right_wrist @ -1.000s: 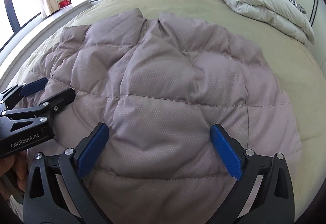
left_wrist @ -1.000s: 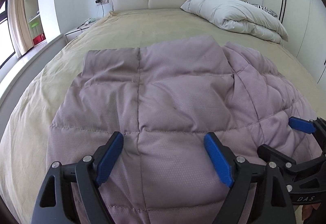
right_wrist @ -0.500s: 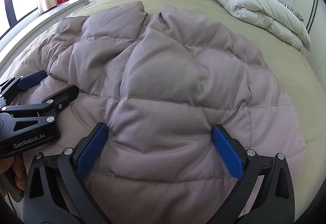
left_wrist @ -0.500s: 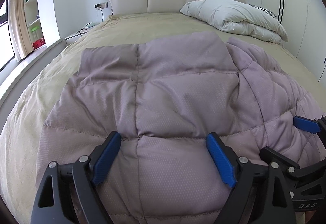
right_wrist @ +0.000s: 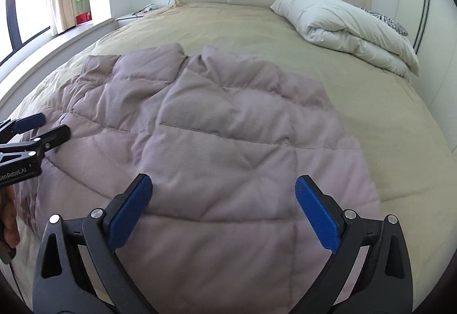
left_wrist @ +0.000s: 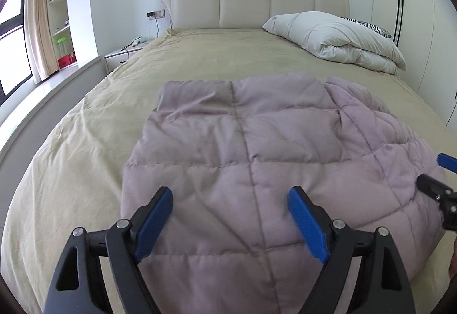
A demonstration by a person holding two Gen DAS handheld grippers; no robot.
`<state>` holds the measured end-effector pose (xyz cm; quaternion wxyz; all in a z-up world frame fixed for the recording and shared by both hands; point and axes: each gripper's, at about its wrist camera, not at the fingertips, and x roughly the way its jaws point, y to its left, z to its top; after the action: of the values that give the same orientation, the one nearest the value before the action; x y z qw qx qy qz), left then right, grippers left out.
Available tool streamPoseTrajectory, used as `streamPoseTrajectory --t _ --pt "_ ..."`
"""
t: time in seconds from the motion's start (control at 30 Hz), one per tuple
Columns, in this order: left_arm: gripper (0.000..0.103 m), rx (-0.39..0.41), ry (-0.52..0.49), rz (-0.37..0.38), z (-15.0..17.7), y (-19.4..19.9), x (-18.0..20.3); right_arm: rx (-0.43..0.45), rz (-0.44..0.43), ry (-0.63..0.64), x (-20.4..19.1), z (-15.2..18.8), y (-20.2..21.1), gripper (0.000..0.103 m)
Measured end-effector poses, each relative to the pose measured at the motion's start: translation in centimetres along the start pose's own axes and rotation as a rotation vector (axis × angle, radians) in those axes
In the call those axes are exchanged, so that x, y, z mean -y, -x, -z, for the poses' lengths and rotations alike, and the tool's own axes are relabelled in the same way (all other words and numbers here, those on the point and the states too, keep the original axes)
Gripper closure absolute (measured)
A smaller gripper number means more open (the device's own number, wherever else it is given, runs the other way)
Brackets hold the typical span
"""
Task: Fold large clothes
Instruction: 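Smooth the folded coat flat by pressing with both tools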
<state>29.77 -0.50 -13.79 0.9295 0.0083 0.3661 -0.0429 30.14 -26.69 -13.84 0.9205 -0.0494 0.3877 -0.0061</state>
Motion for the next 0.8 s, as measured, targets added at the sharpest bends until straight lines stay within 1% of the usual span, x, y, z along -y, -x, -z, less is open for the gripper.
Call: streamPoseTrajectory --t 0.07,0.1,0.13,0.17,0.2,0.27,0.43,0.6,0.8 --pt "0.017 -0.013 0.014 -0.004 0.7 -0.3 -0.6 0.002 0.035 -0.035 1.8 0.9 0.8 0.001" --pt "0.016 -0.020 0.011 -0.008 1.0 -0.5 -0.5 -0.021 0.041 -0.053 2.7 1.5 0.6 0.001" --pt "0.016 -0.031 -0.002 -0.016 1.1 -0.8 -0.2 -0.069 0.042 -0.062 3.4 2.2 -0.1 0.001" --pt "0.016 -0.037 -0.016 -0.026 1.2 -1.0 0.1 -0.114 0.029 -0.066 3.9 3.0 -0.9 0.001" --pt "0.015 -0.040 -0.022 -0.032 1.2 -1.1 0.3 -0.120 0.005 -0.071 4.3 3.8 -1.4 0.001" --pt "0.013 -0.056 -0.012 -0.025 1.3 -1.5 0.1 -0.111 -0.014 -0.068 4.6 4.7 -2.0 0.001" --pt "0.011 -0.063 -0.028 -0.016 1.5 -1.9 -0.2 -0.160 0.026 -0.060 3.9 4.1 -2.9 0.000" --pt "0.010 -0.057 -0.035 -0.028 1.7 -2.2 0.0 -0.147 0.026 -0.060 3.6 4.3 -3.2 0.000" --pt "0.009 -0.052 -0.040 -0.026 1.7 -2.6 0.1 -0.159 0.031 -0.053 3.5 4.3 -3.3 0.000"
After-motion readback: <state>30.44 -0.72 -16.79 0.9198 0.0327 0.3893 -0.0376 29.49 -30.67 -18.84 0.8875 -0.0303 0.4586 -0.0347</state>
